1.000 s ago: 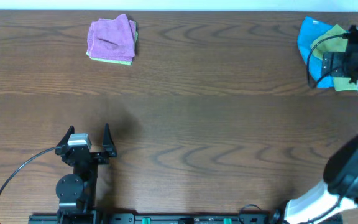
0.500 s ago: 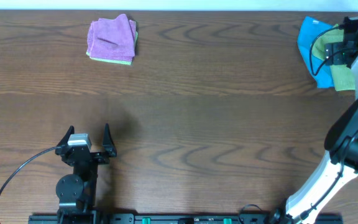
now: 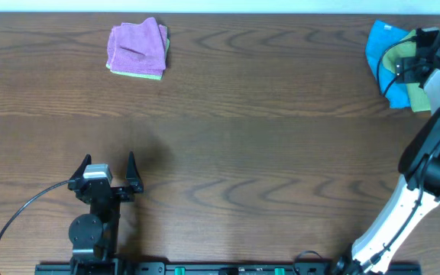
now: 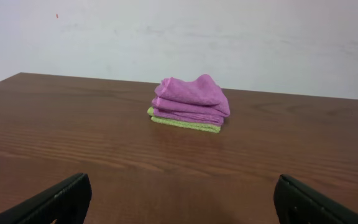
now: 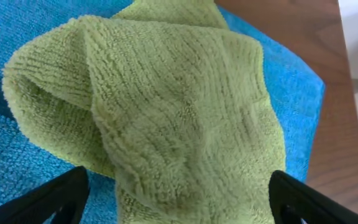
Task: Fold the cloth
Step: 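Reach the right gripper to the green cloth on the blue cloth, then grasp the green cloth with the right gripper and lift it off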
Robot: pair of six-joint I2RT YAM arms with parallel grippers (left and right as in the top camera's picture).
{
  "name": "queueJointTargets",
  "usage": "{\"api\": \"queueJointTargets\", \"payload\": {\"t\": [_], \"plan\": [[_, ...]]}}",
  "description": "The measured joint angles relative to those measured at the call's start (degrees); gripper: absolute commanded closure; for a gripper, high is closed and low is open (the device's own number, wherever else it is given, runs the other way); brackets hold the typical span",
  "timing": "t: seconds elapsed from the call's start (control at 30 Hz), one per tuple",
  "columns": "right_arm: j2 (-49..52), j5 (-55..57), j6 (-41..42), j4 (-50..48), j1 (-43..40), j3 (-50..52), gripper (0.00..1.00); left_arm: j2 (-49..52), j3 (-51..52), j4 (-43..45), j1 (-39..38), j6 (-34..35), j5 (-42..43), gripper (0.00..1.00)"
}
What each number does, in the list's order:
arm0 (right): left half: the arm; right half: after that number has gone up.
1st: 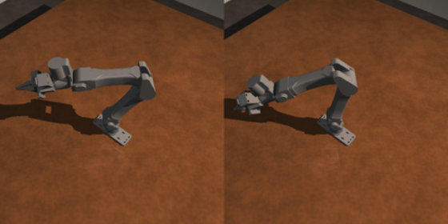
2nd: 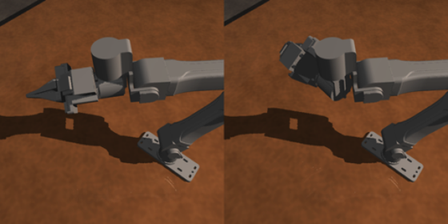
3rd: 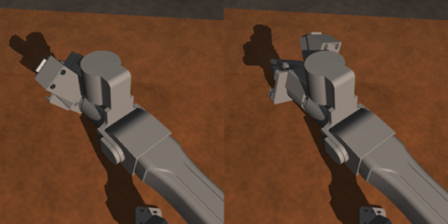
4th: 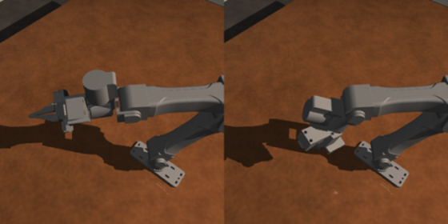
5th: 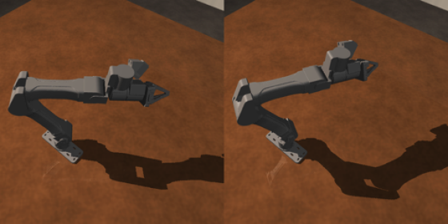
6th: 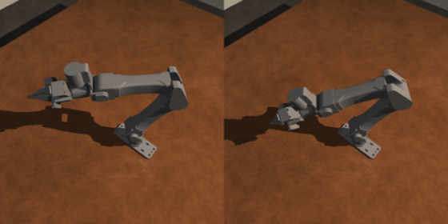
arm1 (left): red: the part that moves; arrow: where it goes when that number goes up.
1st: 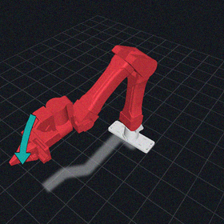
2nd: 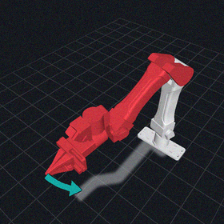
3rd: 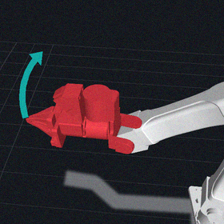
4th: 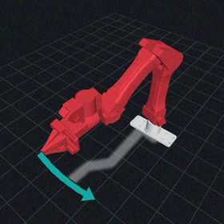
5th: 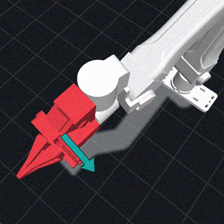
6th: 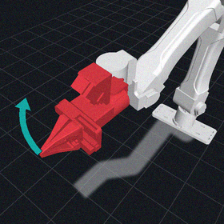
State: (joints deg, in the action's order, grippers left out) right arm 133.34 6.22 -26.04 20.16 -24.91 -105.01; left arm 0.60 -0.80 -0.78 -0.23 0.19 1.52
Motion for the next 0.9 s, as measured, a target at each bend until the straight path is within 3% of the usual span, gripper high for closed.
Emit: {"api": "queueJointTargets", "payload": {"t": [0.07, 0.3, 0.4, 0.5, 0.57, 0.63, 0.9], "plan": [[0.1, 0.0, 0.0, -0.7, 0.0, 0.0, 0.11, 0.0, 0.0, 0.0, 0.0, 0.0, 0.0, 0.05], [0.1, 0.1, 0.0, -3.8, -0.2, 0.0, 0.28, 0.0, 0.0, 0.0, 0.0, 0.0, 0.0, 0.05], [0.3, 0.1, 0.1, -3.6, -0.4, 0.0, 0.25, 0.0, 0.0, 0.0, 0.0, 0.0, 0.0, 0.05], [0.4, 0.3, 0.0, -2.6, -0.5, 0.0, 0.47, 0.0, 0.0, 0.0, 0.0, 0.0, 0.0, 0.05], [0.5, 0.3, 0.0, -2.7, -0.5, 0.0, 0.81, 0.0, 0.0, 0.0, 0.0, 0.0, 0.0, 0.05], [0.7, 0.2, -0.2, -3.0, -0.5, 0.0, 0.96, 0.0, 0.0, 0.0, 0.0, 0.0, 0.0, 0.05], [1.0, 0.3, 0.1, -3.2, -0.5, 0.0, 0.99, 0.0, 0.0, 0.0, 0.0, 0.0, 0.0, 0.05]]}}
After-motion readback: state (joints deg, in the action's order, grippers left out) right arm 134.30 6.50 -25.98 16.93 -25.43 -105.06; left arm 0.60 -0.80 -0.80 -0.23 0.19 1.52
